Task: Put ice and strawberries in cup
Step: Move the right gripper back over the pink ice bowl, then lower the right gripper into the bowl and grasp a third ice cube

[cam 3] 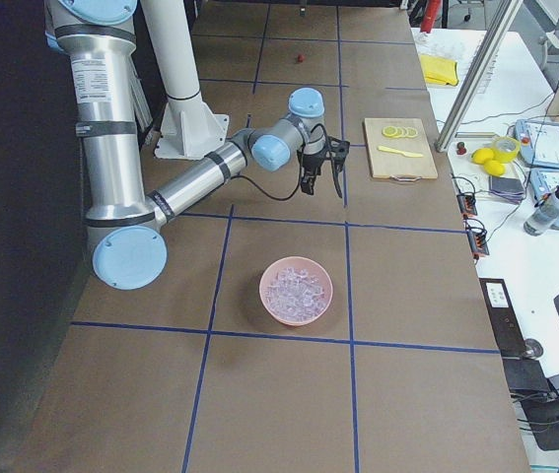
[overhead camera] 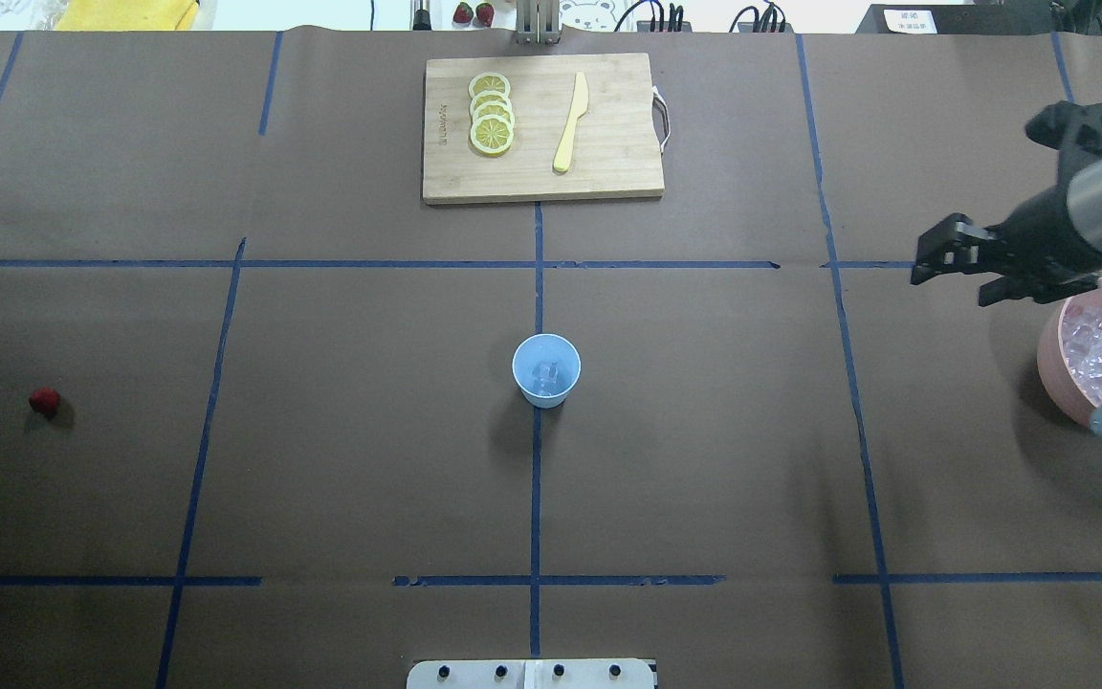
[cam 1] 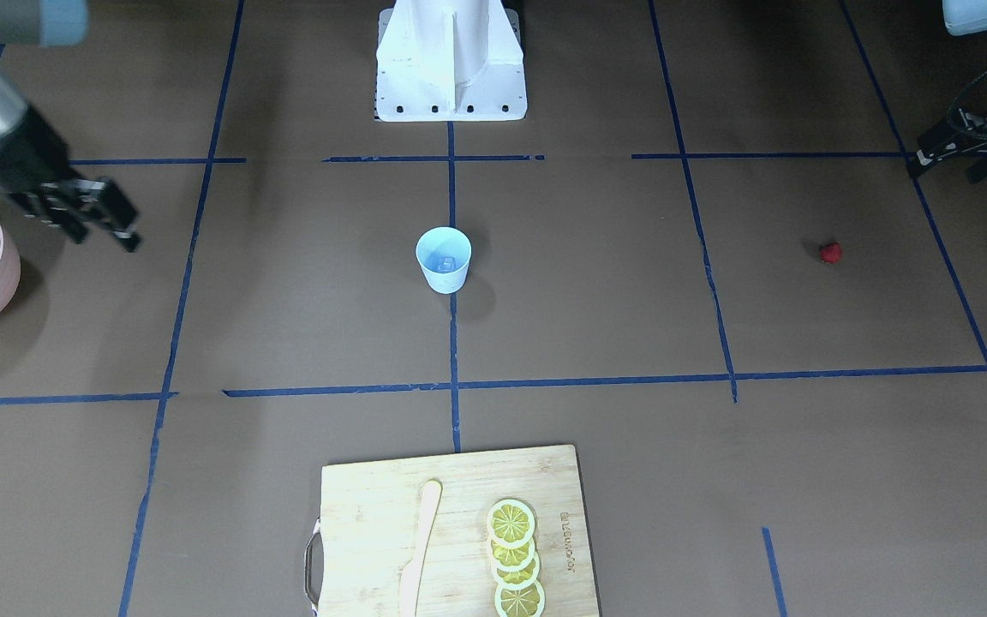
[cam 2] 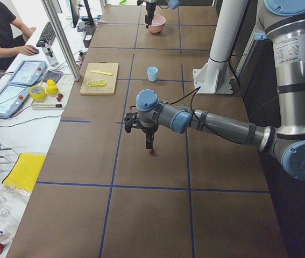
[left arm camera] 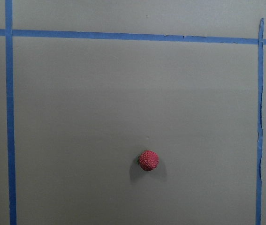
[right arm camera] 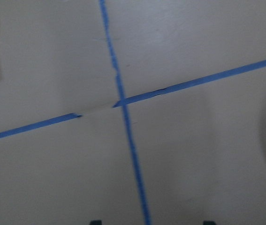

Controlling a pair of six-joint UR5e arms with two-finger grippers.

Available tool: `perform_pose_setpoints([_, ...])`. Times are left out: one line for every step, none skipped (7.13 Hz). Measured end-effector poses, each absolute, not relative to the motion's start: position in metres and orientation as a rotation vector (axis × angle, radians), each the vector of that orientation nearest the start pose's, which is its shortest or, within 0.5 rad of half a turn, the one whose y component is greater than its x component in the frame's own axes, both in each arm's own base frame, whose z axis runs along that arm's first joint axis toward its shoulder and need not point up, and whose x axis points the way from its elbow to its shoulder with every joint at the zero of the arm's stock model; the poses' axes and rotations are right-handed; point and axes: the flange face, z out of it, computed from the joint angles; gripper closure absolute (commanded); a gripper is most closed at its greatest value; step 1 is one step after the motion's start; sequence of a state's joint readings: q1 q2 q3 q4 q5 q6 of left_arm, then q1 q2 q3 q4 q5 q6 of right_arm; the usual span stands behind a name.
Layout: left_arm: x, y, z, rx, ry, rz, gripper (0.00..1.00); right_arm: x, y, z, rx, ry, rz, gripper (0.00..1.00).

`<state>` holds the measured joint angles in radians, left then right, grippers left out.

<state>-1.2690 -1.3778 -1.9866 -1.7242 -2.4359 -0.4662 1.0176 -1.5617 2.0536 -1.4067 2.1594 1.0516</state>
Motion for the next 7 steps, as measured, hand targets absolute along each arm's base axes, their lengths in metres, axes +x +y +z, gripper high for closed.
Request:
perform_pose_setpoints([0.069,-0.415,0.516,0.008,0.924,0.011,0.0,-0.15,-0.444,0.45,0.045,-0.795,0.244,0.17])
perform_pose_setpoints([0.069,-0.415,0.515,0.01,0.924,0.011,0.0,-0.125,-0.442,0.49,0.025,-0.745,0.253,0.17])
perform_pose_setpoints([0.069,-0.415,0.514,0.011,0.924,0.011,0.0,-0.112,-0.442,0.523,-0.009,-0.708,0.278,0.2])
perform_pose_setpoints([0.069,-0.415,0.514,0.011,0.924,0.012,0.0,-0.106,-0.444,0.545,-0.037,-0.683,0.299,0.22])
perform_pose_setpoints([0.069,-0.415,0.514,0.011,0.924,0.012,0.0,-0.103,-0.446,0.56,-0.056,-0.667,0.317,0.24])
perform_pose_setpoints([0.069,-0.415,0.514,0.011,0.924,0.012,0.0,-0.101,-0.448,0.57,-0.068,-0.66,0.33,0.25])
perform_pose_setpoints([0.069,-0.415,0.514,0.01,0.924,0.011,0.0,-0.101,-0.45,0.582,-0.068,-0.66,0.335,0.25])
